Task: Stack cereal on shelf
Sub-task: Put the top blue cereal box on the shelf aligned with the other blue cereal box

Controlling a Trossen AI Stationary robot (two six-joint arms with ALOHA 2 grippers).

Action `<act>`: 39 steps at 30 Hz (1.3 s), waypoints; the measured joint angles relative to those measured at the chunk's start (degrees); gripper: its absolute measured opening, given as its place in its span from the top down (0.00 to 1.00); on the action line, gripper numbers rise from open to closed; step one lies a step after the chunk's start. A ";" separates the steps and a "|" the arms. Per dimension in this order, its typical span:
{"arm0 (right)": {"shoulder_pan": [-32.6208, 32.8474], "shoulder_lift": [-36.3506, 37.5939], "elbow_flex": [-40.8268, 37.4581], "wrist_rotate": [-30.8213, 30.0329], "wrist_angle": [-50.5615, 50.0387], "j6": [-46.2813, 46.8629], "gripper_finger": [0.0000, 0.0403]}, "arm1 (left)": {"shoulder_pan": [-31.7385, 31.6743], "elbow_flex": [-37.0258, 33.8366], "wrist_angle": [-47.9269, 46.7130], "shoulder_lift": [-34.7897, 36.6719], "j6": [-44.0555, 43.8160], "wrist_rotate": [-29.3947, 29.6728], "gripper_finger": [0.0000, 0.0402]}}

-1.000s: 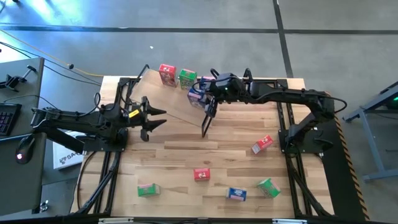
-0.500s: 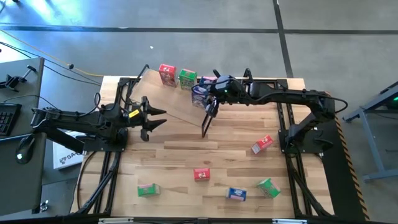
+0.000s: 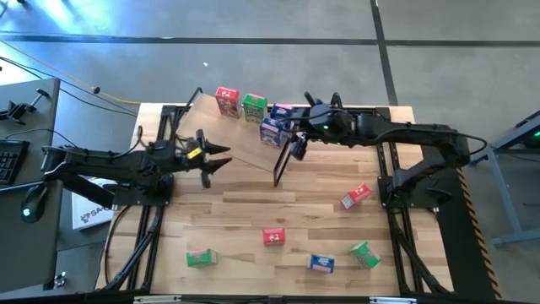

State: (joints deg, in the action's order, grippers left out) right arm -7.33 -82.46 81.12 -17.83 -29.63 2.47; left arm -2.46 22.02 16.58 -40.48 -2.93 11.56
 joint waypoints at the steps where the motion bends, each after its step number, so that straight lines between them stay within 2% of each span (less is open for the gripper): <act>1: 0.63 0.99 0.02 -0.48 -0.94 0.07 0.42 | -1.06 0.00 0.75 -1.51 -0.14 0.41 0.64; 5: 3.81 4.75 0.04 -4.02 -6.88 1.34 0.51 | -6.07 0.00 6.52 -7.48 -1.53 1.54 0.76; 9: 6.40 6.21 -1.72 -6.81 -11.71 3.61 0.70 | -10.74 1.14 10.96 -13.97 -1.95 0.75 0.89; 14: 7.08 7.05 -11.37 -5.13 -4.72 5.04 0.94 | -13.78 5.70 11.13 -22.23 0.54 -1.00 0.97; 16: 7.08 7.24 -14.86 -4.84 0.42 5.03 0.98 | -14.26 7.61 11.12 -24.98 1.58 -0.91 0.97; 21: 6.95 7.24 -20.46 -3.45 9.96 4.79 0.95 | -15.52 11.49 11.15 -30.37 3.27 -0.72 0.97; 27: 6.95 7.18 -24.51 -3.10 17.99 4.90 0.97 | -15.98 14.10 11.19 -34.26 4.99 -1.17 0.97; 39: 4.00 5.16 -25.74 -0.81 23.06 3.33 0.98 | -15.83 15.85 11.15 -37.78 5.13 -3.98 0.97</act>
State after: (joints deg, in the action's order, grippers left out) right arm -3.33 -77.30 55.37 -18.64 -6.57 5.80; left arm -18.28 37.87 27.73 -78.26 2.20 7.58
